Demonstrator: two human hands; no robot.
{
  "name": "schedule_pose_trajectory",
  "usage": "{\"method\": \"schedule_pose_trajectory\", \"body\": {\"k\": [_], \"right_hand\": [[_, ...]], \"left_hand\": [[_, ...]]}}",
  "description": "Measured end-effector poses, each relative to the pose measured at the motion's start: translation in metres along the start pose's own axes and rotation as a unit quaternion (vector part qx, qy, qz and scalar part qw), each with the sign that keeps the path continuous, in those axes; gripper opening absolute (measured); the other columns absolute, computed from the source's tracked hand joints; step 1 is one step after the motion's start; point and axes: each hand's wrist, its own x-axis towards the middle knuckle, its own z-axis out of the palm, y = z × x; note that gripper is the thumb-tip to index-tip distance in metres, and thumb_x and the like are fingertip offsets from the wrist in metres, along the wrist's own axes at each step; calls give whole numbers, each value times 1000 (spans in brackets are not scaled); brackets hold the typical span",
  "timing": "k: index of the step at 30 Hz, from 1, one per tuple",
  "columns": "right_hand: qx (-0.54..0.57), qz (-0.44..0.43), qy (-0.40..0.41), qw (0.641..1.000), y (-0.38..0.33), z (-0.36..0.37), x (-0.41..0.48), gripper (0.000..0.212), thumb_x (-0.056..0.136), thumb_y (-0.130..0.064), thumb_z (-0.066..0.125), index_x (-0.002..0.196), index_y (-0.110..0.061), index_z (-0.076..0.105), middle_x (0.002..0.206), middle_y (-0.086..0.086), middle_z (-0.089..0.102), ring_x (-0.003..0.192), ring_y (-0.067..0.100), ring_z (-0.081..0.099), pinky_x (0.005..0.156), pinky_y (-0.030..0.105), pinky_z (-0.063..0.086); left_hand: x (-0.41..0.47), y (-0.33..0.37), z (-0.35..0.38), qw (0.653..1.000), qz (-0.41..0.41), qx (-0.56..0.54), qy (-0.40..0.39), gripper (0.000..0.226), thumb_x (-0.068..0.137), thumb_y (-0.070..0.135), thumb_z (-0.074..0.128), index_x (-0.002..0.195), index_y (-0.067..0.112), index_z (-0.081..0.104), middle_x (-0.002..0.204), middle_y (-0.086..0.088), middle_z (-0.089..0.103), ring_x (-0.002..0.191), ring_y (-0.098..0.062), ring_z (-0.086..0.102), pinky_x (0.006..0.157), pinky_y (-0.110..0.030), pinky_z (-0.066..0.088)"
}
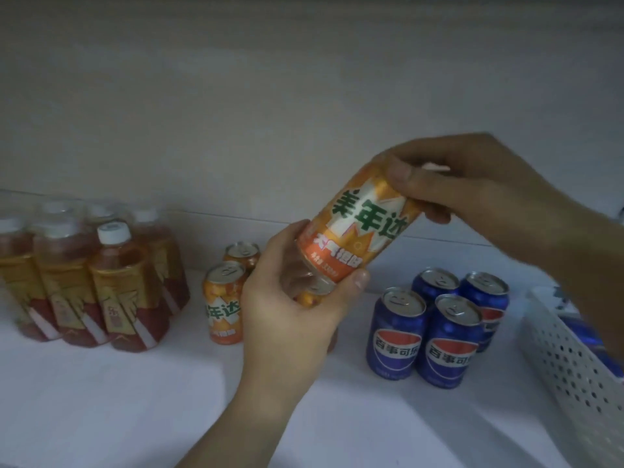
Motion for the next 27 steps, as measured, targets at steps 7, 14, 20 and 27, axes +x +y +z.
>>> {"method": "schedule_pose_trajectory", "body": {"k": [7,14,20,27], "right_hand": [[-192,-24,-95,977,-36,-9,55,34,87,-52,68,113,-30,74,102,-11,73,62,-3,62,52,15,49],[-344,-14,-104,933,-10,2,95,40,93,-49,67,124,-23,72,119,-2,70,84,2,62,65,19,44],[-379,1,-173,909,18,29,109,46,97,-47,64,131,-17,69,126,4,69,110,21,62,90,33,51],[-379,18,-222,898,44,52,116,45,97,-44,66,130,-14,68,126,5,68,112,23,64,98,41,55]], "left_hand": [[12,-11,-6,999,-40,24,18,70,70,19,87,133,21,58,117,10,73,106,-10,71,89,-29,58],[29,-26,-32,986,-15,159,54,29,89,11,73,115,24,71,105,13,73,91,0,69,79,-15,57],[35,-33,-46,964,13,265,16,25,89,12,69,110,25,74,102,12,72,94,-1,68,85,-29,57],[39,-37,-58,920,74,382,-55,26,86,9,74,103,27,75,104,17,66,101,-12,65,89,-40,55]]}}
